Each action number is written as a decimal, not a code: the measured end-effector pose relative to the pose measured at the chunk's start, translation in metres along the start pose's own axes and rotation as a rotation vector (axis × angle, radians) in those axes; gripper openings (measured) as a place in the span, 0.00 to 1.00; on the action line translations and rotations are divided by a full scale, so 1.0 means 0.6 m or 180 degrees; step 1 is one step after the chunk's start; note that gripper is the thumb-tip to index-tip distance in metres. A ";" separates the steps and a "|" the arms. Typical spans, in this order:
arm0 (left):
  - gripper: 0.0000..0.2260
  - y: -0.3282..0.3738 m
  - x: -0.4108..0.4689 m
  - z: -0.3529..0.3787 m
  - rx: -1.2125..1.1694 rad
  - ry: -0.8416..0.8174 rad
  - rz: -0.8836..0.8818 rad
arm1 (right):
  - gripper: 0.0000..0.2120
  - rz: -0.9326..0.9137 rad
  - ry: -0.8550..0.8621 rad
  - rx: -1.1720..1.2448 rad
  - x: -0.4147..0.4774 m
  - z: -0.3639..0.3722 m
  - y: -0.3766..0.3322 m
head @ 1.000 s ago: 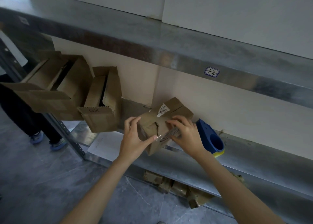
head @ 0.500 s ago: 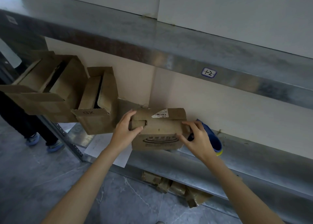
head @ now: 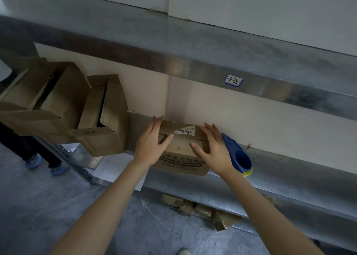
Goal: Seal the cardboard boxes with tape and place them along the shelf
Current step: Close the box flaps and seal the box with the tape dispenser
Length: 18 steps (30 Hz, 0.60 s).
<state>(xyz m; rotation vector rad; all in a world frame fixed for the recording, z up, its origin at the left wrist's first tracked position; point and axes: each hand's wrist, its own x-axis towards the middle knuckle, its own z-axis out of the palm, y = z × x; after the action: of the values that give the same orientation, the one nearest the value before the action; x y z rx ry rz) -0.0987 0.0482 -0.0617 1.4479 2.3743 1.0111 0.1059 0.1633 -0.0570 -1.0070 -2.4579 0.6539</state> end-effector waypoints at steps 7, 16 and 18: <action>0.27 -0.011 0.000 0.013 -0.0301 0.0157 0.0307 | 0.33 0.0050 0.0110 0.0029 0.001 0.021 0.009; 0.23 -0.016 0.002 0.012 -0.0875 0.0118 0.0221 | 0.29 0.0051 0.0303 0.0358 0.004 0.025 0.012; 0.23 -0.012 0.004 0.009 -0.0913 0.0063 0.0181 | 0.30 0.0077 0.0197 0.0369 0.007 0.019 0.013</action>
<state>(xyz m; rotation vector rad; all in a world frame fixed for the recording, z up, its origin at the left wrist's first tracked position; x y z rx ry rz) -0.1025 0.0506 -0.0698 1.4089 2.1035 1.3221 0.1012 0.1679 -0.0699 -0.9982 -2.3294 0.7523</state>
